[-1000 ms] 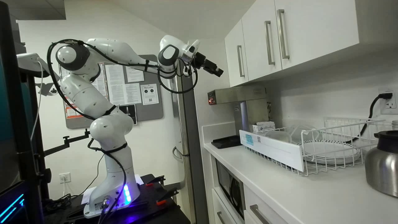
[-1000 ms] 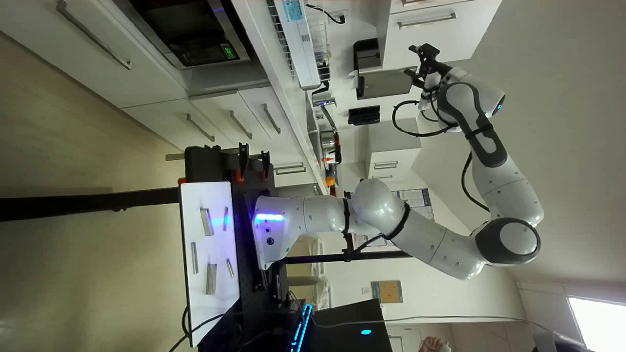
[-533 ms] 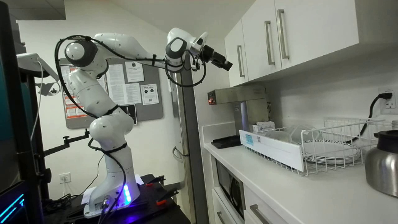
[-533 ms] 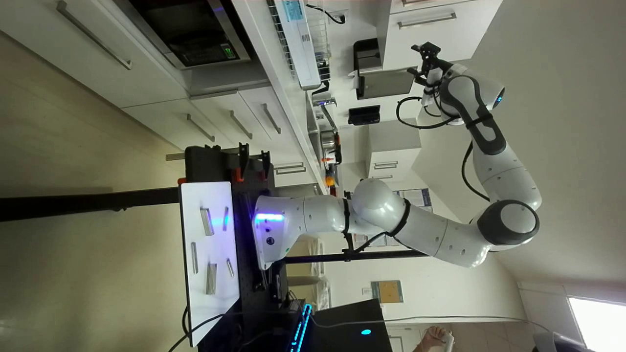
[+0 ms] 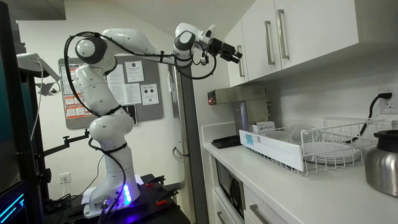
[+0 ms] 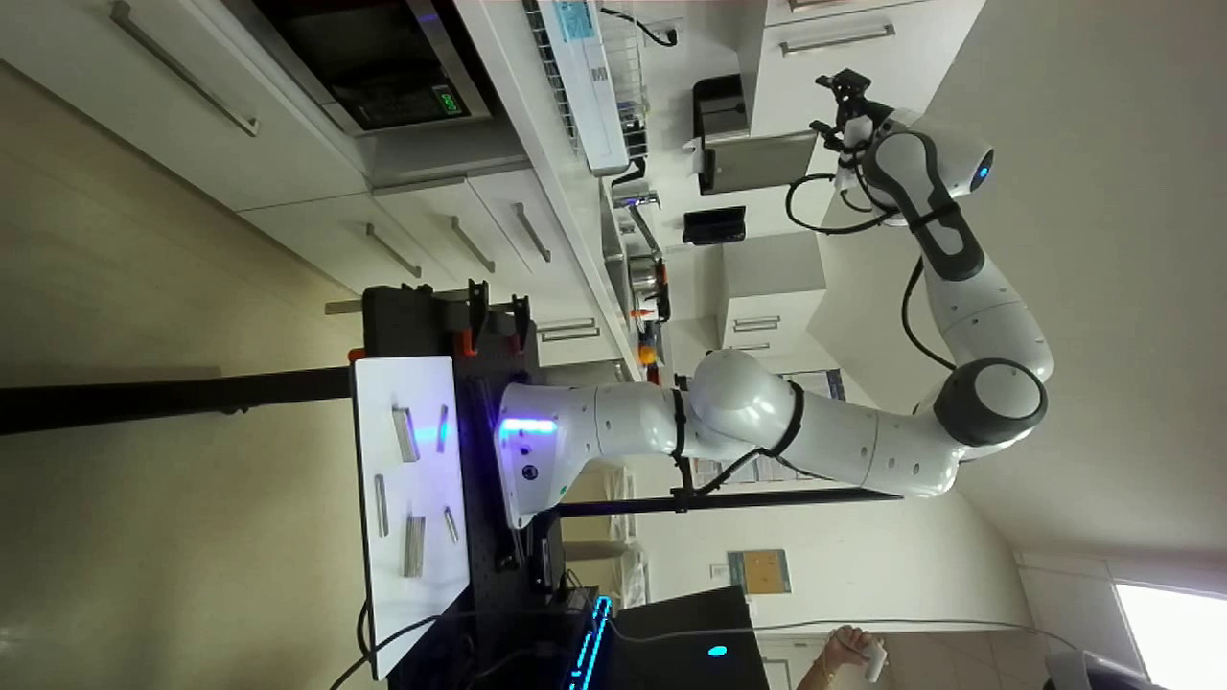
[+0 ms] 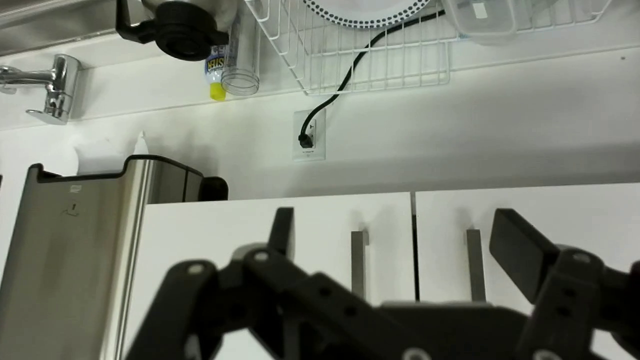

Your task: Open the cupboard door

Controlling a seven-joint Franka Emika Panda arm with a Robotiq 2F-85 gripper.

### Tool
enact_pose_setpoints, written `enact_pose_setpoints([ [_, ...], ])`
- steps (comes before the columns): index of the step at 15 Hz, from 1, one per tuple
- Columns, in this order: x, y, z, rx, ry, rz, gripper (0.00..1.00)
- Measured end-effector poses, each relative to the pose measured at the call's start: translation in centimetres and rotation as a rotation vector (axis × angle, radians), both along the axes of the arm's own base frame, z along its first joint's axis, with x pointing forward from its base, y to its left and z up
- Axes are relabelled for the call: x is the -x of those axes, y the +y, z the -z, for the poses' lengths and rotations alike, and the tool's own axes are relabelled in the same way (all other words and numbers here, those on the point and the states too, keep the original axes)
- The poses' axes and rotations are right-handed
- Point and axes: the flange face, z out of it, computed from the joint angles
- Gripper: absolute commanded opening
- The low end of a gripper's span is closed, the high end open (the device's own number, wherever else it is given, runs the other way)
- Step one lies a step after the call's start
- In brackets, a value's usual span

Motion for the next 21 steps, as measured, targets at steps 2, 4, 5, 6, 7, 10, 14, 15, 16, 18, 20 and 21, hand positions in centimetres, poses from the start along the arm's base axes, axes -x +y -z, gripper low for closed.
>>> enact_pose_setpoints([
  [2,-1.1,-0.1,-0.1,0.006,0.002,-0.012,1.00],
  [4,-2.1,-0.3,-0.5,0.020,0.000,-0.024,1.00],
  [5,-2.6,-0.4,-0.8,0.028,-0.005,-0.027,1.00],
  [6,-3.1,-0.7,-1.2,0.036,-0.011,-0.027,1.00],
  [7,-3.5,-0.9,-1.7,0.040,-0.021,-0.025,1.00],
  [10,-4.9,-1.6,-3.4,0.052,-0.059,-0.029,1.00],
  [14,-6.4,-1.1,-6.5,0.089,-0.152,-0.066,1.00],
  [15,-6.7,-0.8,-7.2,0.097,-0.171,-0.077,1.00],
  [16,-7.0,-0.6,-7.7,0.102,-0.184,-0.084,1.00],
  [18,-7.6,-0.3,-8.5,0.107,-0.200,-0.092,1.00],
  [20,-8.2,-0.7,-8.8,0.111,-0.209,-0.092,1.00],
  [21,-8.5,-1.0,-8.9,0.116,-0.210,-0.089,1.00],
])
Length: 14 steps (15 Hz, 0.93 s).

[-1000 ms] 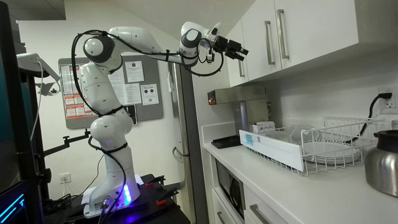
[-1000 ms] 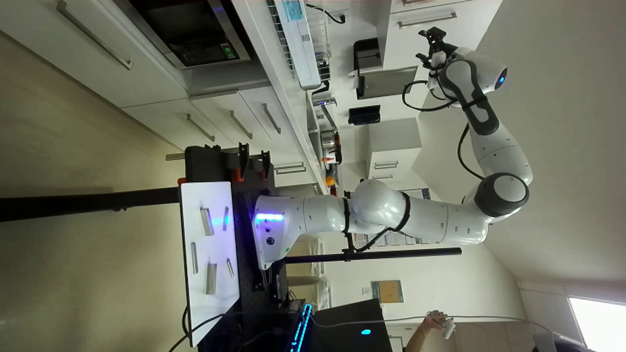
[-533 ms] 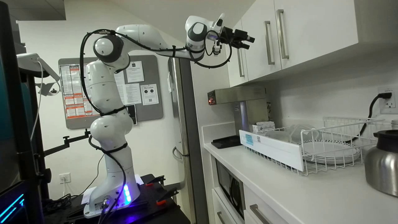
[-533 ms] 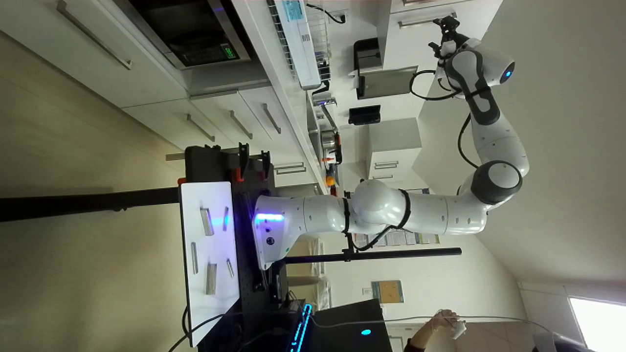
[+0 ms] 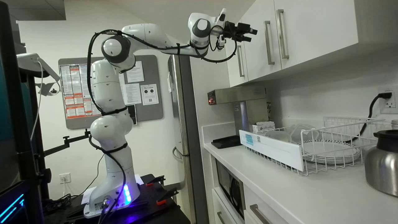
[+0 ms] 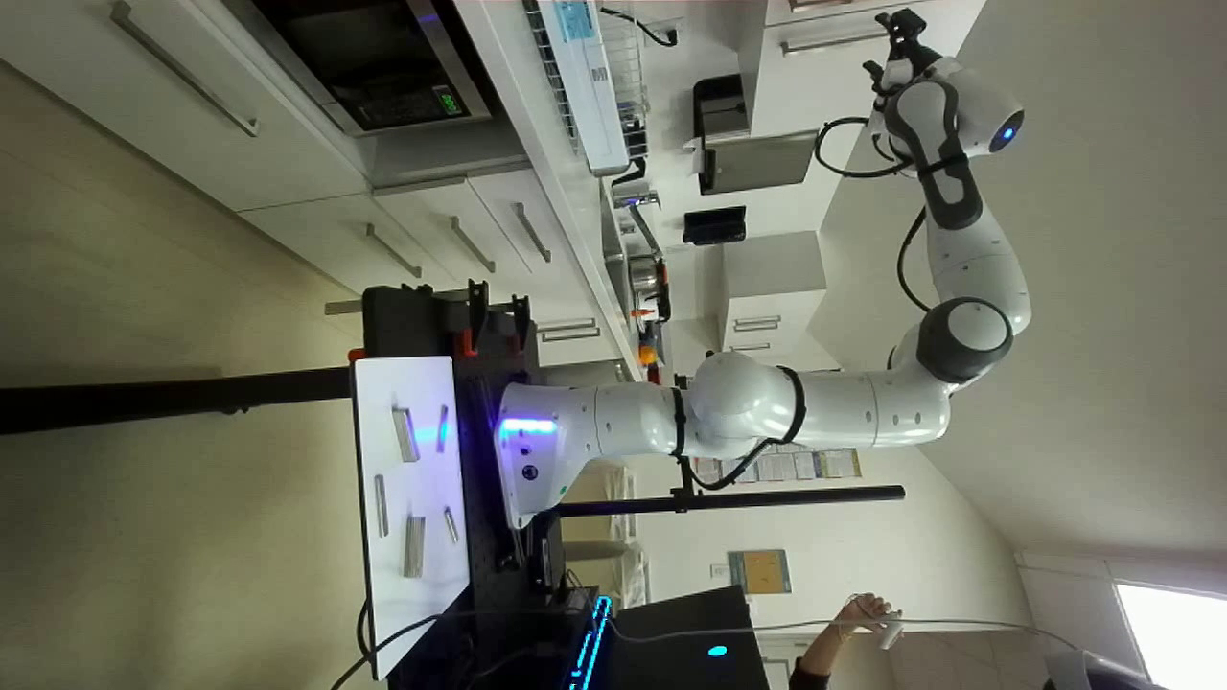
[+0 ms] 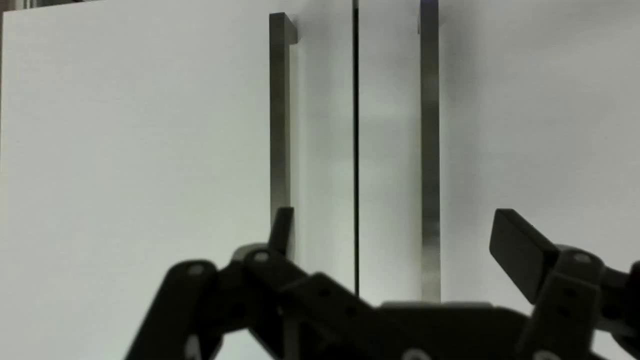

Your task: Open the cupboard door

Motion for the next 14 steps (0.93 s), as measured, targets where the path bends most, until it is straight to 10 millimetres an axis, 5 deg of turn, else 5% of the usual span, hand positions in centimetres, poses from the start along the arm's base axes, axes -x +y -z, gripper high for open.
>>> enact_pose_setpoints([
  [14,-4.4,-1.5,1.6,0.029,0.024,-0.005,1.00],
])
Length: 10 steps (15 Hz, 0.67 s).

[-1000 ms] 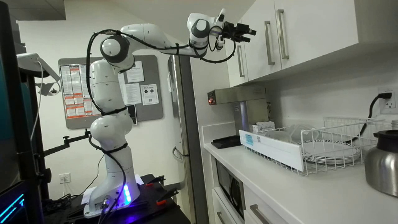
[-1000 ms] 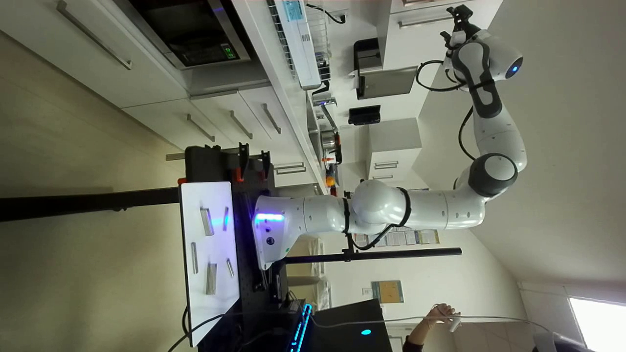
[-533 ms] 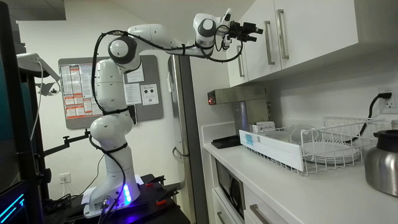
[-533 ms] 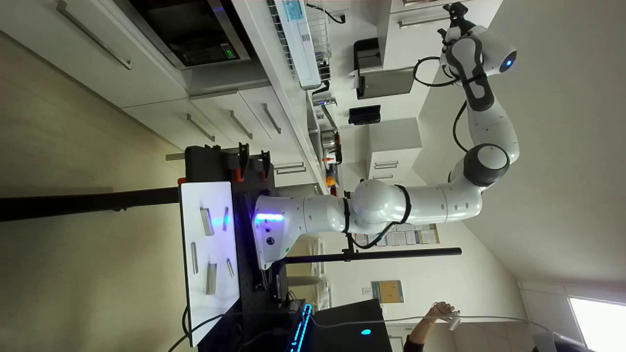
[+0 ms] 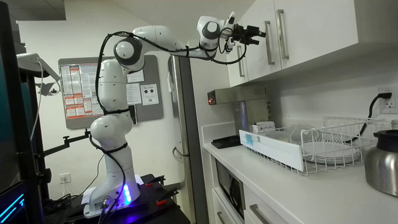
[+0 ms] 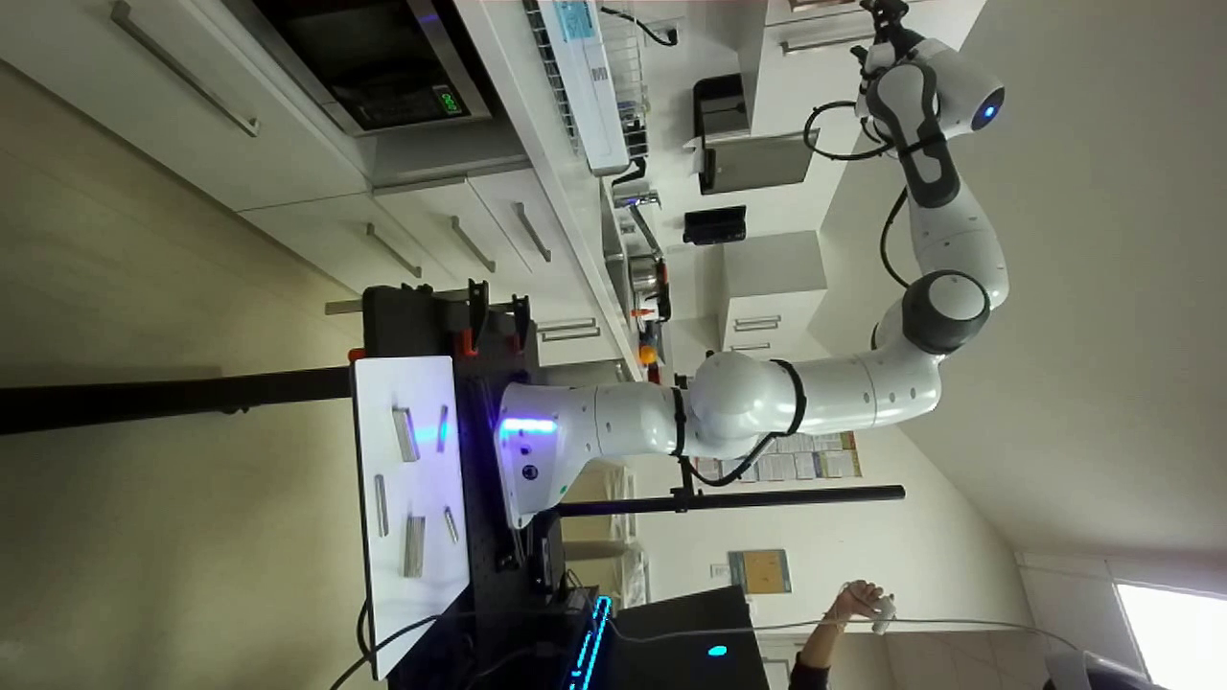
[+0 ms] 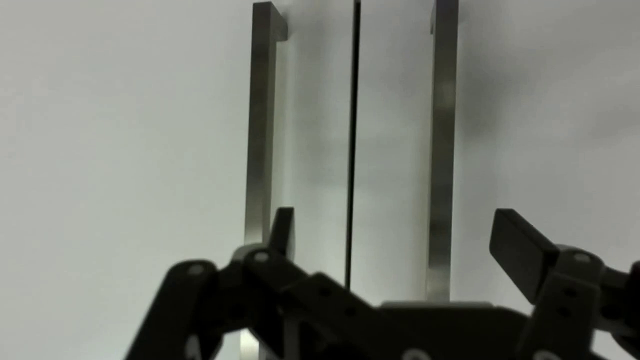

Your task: Open the cupboard door

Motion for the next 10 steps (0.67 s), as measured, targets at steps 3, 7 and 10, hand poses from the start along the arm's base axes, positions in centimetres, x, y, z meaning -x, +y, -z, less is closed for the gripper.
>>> enact_pose_setpoints([
  [3,-0.9,-0.4,0.5,-0.009,0.013,0.004,1.00],
  [7,-2.3,-1.3,1.3,-0.025,0.040,0.021,1.00],
  [10,-3.3,-1.6,2.0,-0.012,0.064,0.013,1.00],
])
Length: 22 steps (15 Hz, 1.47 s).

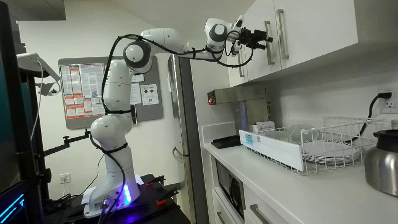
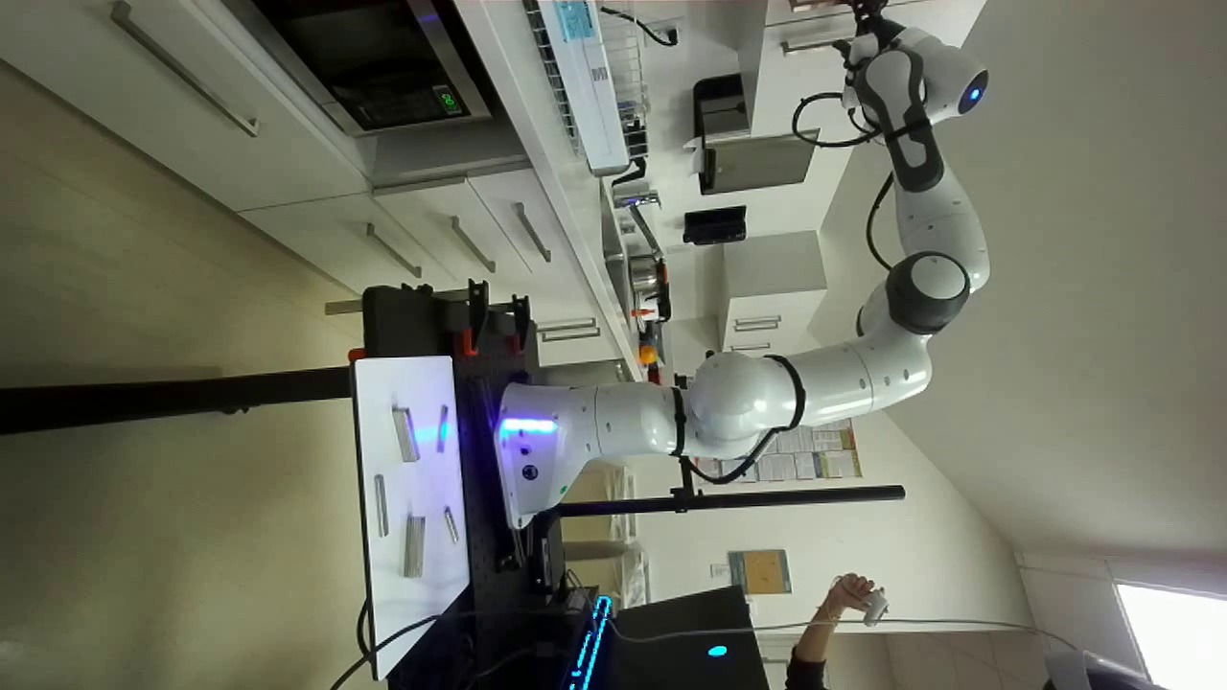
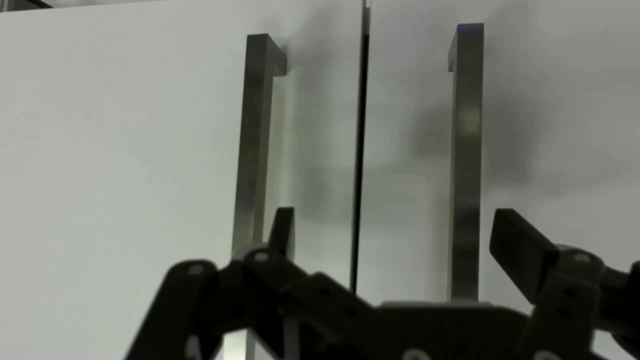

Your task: Open the cupboard door

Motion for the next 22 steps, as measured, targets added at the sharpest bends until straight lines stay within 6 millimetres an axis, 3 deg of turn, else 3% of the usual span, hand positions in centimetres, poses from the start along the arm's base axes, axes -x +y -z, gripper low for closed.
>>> enact_pose_setpoints([
  [5,-1.1,0.2,0.7,0.037,0.032,-0.032,0.98],
  [6,-1.2,0.2,0.8,0.045,0.037,-0.038,0.74],
  [8,-1.5,0.2,0.9,0.057,0.047,-0.045,0.66],
  [11,-1.8,0.0,1.3,0.065,0.059,-0.051,0.41],
  [17,-2.4,1.3,1.6,0.068,0.065,-0.081,0.01],
  [22,-2.4,1.6,1.6,0.056,0.062,-0.088,0.05],
])
